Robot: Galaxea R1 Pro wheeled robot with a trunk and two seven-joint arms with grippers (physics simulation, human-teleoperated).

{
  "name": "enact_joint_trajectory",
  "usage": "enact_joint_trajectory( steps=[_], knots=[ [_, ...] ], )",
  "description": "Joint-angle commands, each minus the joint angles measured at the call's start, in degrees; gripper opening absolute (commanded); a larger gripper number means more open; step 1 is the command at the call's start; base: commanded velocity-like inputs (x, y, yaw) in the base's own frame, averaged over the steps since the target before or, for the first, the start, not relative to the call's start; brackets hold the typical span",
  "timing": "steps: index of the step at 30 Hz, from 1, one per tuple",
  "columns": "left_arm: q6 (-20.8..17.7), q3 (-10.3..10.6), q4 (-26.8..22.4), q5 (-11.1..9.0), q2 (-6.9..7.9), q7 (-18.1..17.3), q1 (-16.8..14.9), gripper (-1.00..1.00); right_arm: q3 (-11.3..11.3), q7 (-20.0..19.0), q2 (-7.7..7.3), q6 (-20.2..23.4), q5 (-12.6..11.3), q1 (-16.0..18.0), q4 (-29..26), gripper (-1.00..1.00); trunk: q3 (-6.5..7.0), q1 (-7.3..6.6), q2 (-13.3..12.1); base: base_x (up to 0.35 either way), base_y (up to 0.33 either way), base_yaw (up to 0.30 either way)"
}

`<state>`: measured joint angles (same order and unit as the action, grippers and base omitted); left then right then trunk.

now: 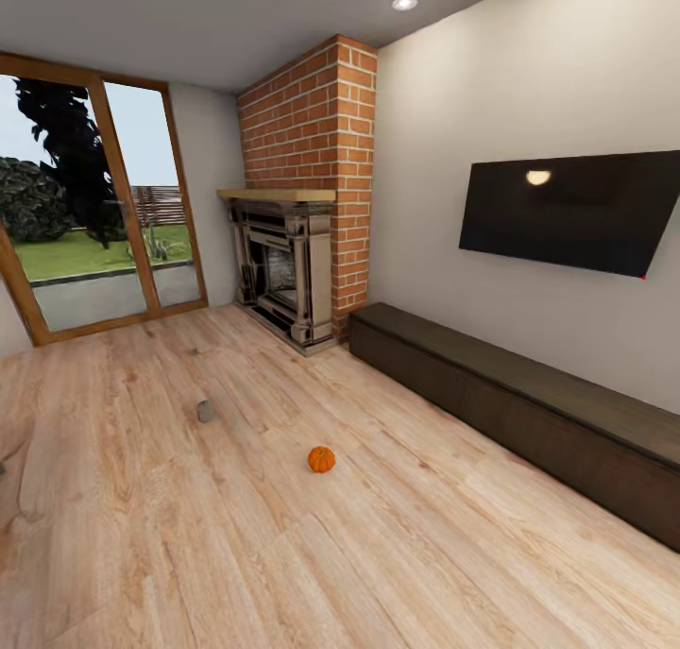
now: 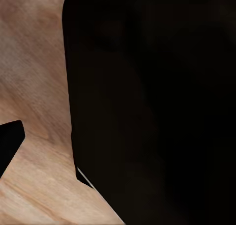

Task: Place each of the two pumpkins and all three candles from the living room inside a cabinet in the living room (use any cabinet), then make sure every cabinet is closed, and position the cauldron so it is next to a table in the living room.

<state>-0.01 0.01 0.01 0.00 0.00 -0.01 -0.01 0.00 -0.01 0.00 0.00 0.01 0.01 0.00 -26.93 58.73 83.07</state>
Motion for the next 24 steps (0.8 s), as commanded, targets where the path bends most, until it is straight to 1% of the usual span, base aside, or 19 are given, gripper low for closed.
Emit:
enact_joint_trajectory(
  steps=[1, 3, 5, 7, 14, 18, 24],
  knots=[
    [-0.08, 0.08, 0.06, 0.00, -0.33, -0.08, -0.07, 1.00, 0.04, -0.13, 0.33, -0.04, 0.15, 0.08, 0.00, 1.00, 0.00, 0.00, 0.01, 0.000, 0.000, 0.000],
    [-0.08, 0.08, 0.07, 0.00, -0.82, -0.08, -0.07, 1.00, 0.07, -0.13, 0.53, -0.06, 0.16, 0.08, 0.00, 1.00, 0.00, 0.00, 0.01, 0.000, 0.000, 0.000],
    [-0.08, 0.08, 0.07, 0.00, -0.79, -0.08, -0.07, 1.00, 0.07, -0.13, 0.55, -0.09, 0.16, 0.08, 0.00, 1.00, 0.00, 0.00, 0.01, 0.000, 0.000, 0.000],
    [0.16, 0.02, 0.08, 0.00, -0.83, -0.08, -0.07, 1.00, 0.07, -0.13, 0.87, -0.12, 0.13, 0.08, 0.00, 1.00, 0.00, 0.00, 0.01, 0.000, 0.000, 0.000],
    [2.32, -0.01, 0.08, -0.04, -0.63, -0.08, -0.07, 1.00, 0.13, -0.11, 0.96, -0.46, 0.32, 0.08, 0.00, 1.00, 0.00, 0.00, 0.01, 0.000, 0.000, 0.000],
    [3.61, 0.13, 0.08, 0.00, -0.86, -0.08, -0.07, 1.00, 0.37, -0.15, 0.96, -0.73, 0.79, 0.08, 0.00, 1.00, 0.00, 0.00, 0.01, 0.000, 0.000, 0.000],
    [5.15, -0.29, 0.08, -0.34, -1.10, -0.10, -0.07, 1.00, 0.50, -0.16, 1.01, -0.85, 1.00, 0.08, 0.00, 1.00, 0.00, 0.00, 0.01, 0.000, 0.000, 0.000]
  ],
)
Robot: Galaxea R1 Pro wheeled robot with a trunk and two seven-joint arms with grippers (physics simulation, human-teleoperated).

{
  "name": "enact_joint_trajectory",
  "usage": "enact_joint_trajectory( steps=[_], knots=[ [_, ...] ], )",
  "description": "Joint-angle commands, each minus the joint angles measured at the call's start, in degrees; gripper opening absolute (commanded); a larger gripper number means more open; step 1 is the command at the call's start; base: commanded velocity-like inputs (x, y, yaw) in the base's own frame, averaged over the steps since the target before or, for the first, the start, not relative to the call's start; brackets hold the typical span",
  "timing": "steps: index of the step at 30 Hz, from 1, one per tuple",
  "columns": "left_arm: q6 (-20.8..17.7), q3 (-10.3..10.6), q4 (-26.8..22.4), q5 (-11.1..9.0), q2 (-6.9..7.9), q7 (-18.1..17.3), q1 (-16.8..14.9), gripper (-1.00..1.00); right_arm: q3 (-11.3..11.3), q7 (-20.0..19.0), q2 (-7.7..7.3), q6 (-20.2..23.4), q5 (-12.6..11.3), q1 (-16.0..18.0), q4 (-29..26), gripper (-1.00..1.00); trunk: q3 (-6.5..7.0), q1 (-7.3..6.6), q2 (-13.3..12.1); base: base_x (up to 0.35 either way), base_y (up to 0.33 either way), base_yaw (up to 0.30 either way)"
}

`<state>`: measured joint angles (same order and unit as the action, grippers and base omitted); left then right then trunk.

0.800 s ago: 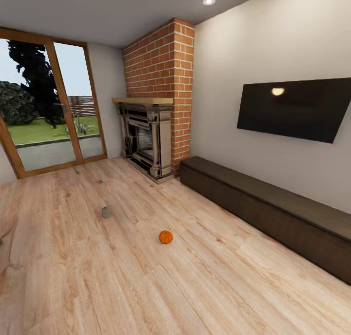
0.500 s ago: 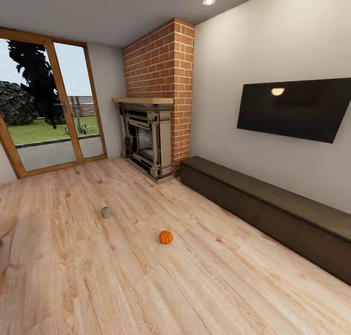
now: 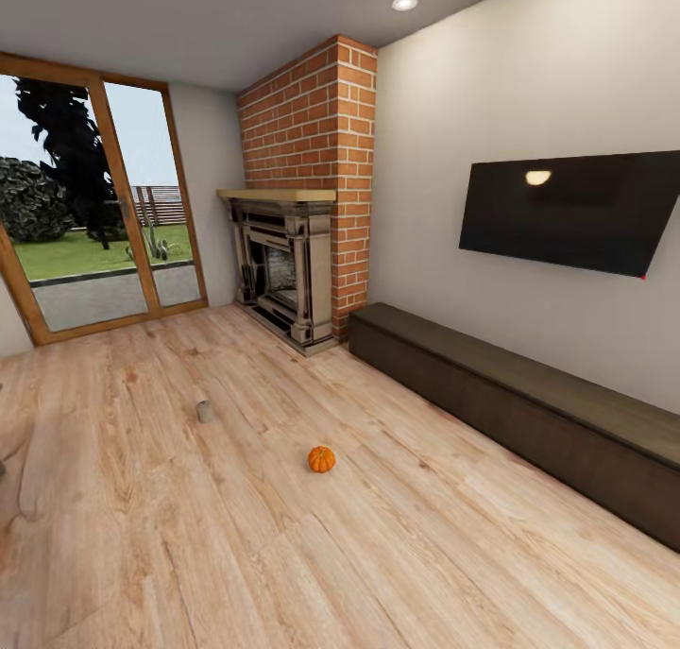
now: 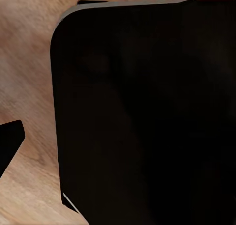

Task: Place each of the two pumpkins and all three candles from the living room inside a cabinet in the living room (use any cabinet), then make sure every cabinet is closed, and position the cauldron so it is next to a table in the living room.

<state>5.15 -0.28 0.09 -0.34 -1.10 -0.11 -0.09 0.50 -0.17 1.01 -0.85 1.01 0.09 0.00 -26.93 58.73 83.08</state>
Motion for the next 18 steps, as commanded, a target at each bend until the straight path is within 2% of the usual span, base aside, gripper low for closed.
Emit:
enact_joint_trajectory(
  steps=[1, 10, 18],
  knots=[
    [-0.08, -0.04, 0.00, 0.00, -0.02, -0.06, 0.00, 1.00, 0.01, 0.00, 0.02, -0.01, 0.01, 0.00, 0.00, 1.00, 0.00, 0.00, 0.00, -0.030, 0.000, 0.000],
    [-0.08, 0.32, 0.00, 0.39, -0.04, -0.05, 0.00, 1.00, 0.02, 0.00, 0.04, -0.10, 0.04, 0.00, 0.00, 1.00, 0.00, 0.00, 0.00, -0.179, -0.079, 0.000],
    [0.24, 0.58, 0.00, 0.57, 0.04, -0.07, 0.00, 1.00, 0.00, 0.00, 0.05, -0.13, 0.04, 0.00, 0.00, 1.00, 0.00, 0.00, 0.00, -0.052, -0.033, 0.000]
  ],
)
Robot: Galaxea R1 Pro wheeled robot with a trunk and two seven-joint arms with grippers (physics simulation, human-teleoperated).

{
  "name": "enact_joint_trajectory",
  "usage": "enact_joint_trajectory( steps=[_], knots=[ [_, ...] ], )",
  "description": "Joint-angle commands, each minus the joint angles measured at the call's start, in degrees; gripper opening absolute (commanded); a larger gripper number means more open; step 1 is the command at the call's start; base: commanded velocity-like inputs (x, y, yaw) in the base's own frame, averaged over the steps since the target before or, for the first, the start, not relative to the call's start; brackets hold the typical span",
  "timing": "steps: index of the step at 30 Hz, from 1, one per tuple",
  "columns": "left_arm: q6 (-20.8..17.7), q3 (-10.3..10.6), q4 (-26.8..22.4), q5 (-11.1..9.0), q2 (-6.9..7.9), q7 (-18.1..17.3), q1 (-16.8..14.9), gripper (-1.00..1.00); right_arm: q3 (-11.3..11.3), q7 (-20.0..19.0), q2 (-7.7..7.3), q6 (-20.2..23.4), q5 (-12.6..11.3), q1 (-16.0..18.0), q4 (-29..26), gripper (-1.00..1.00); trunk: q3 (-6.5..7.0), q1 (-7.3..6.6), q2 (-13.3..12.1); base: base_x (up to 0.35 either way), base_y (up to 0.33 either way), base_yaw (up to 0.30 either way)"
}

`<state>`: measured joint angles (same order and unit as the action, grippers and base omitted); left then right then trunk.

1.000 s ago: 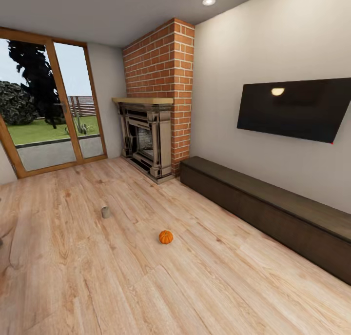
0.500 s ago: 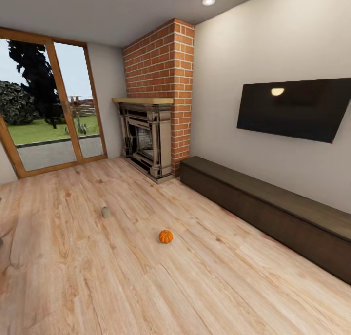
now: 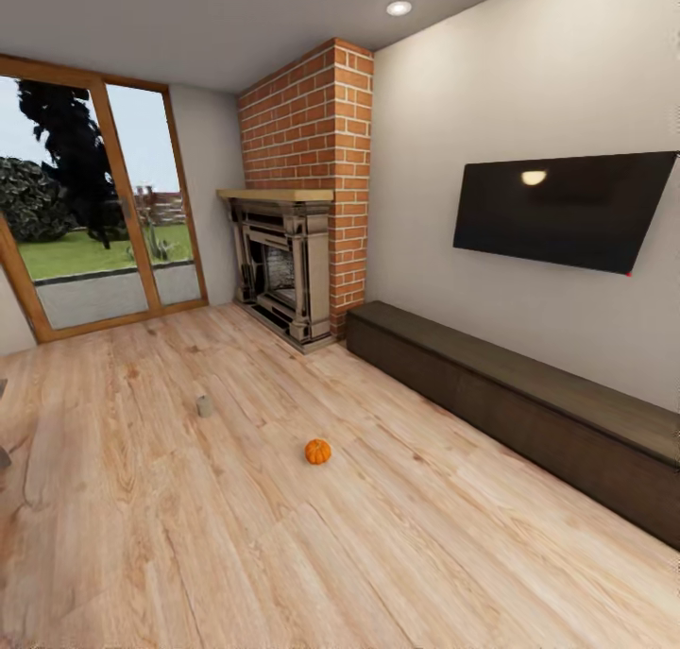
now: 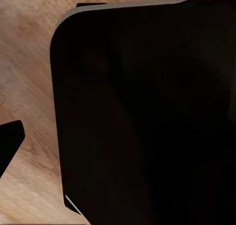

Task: Place each of the two pumpkins and all three candles from the living room inside a cabinet in the living room (use any cabinet), then make sure every cabinet is closed, and position the cauldron so it is next to a table in the living room.

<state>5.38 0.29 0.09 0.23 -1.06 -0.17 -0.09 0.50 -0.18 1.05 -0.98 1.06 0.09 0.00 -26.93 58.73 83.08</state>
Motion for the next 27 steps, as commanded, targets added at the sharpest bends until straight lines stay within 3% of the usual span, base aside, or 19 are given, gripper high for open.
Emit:
enact_joint_trajectory(
  steps=[1, 27],
  knots=[
    [-0.01, 0.02, 0.00, 0.01, -0.03, 0.00, 0.00, 1.00, 0.01, 0.00, 0.00, -0.03, 0.00, 0.00, 0.00, 1.00, 0.00, 0.00, 0.00, -0.172, -0.134, 0.000],
    [-0.13, 0.24, 0.08, -0.05, -0.02, 0.08, 0.00, 1.00, -0.19, 0.00, -0.04, -0.16, -0.50, 0.00, 0.00, 1.00, 0.00, 0.00, 0.00, -0.243, -0.204, 0.000]
  ],
)
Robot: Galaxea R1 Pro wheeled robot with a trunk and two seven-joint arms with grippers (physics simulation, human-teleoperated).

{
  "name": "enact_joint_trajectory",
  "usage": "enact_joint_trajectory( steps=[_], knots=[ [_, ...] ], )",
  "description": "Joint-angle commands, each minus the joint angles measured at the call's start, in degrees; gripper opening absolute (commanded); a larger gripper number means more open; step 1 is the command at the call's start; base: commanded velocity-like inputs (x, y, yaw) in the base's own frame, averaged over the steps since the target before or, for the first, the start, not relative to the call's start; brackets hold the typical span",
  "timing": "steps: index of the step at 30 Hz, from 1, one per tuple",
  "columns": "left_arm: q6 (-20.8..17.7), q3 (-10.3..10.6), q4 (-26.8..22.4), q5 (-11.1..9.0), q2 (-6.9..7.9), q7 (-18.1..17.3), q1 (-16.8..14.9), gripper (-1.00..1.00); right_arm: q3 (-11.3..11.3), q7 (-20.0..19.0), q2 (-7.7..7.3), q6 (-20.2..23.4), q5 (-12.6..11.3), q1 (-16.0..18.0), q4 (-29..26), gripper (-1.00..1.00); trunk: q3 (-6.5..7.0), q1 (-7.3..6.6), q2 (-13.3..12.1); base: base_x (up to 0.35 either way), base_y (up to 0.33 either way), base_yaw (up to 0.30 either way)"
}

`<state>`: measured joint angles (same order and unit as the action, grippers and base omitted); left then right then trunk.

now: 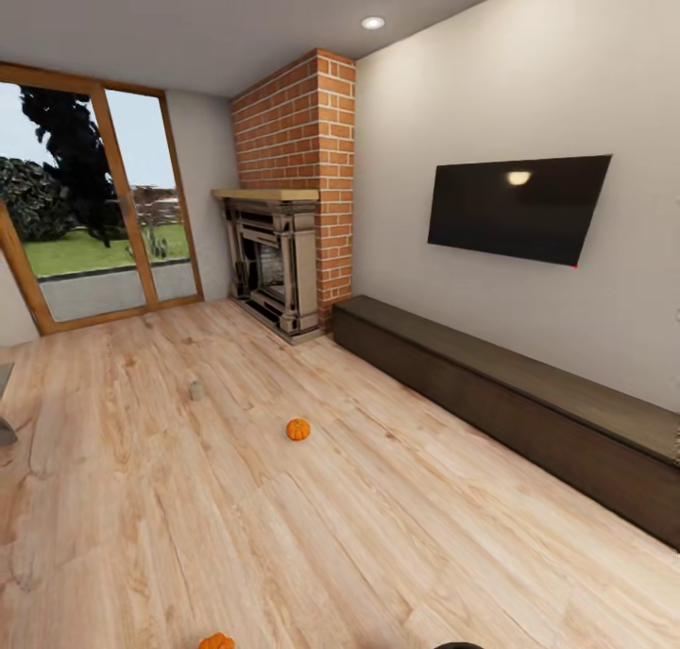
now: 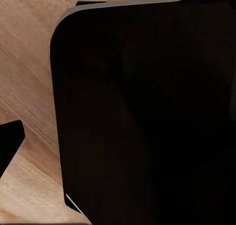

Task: Place each of the two pumpkins and all three candles from the living room inside a cabinet in the living room (use any cabinet), then make sure every cabinet is closed, and position the cauldron so it is next to a table in the living room.

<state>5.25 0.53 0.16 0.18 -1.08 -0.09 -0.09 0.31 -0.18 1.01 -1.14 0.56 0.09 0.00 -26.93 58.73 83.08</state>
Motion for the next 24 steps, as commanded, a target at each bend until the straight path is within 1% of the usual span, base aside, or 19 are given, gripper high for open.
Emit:
enact_joint_trajectory(
  steps=[1, 11, 24],
  knots=[
    [0.01, 0.00, 0.00, 0.00, 0.01, 0.00, 0.00, 1.00, -0.02, 0.00, 0.00, 0.00, -0.06, 0.00, 0.00, 1.00, 0.00, 0.00, 0.00, -0.242, -0.219, 0.000],
    [0.13, -0.03, 0.10, -0.24, 0.00, 0.00, 0.00, 1.00, -0.04, 0.00, 0.00, 0.02, -0.18, 0.00, 0.00, 1.00, 0.00, 0.00, 0.00, -0.241, -0.216, 0.000],
    [0.02, -0.42, 0.10, -0.51, 0.02, 0.00, 0.00, 1.00, -0.09, 0.06, 0.04, -0.08, -0.33, 0.00, 0.00, 1.00, 0.00, 0.00, 0.00, -0.260, -0.184, 0.000]
  ],
)
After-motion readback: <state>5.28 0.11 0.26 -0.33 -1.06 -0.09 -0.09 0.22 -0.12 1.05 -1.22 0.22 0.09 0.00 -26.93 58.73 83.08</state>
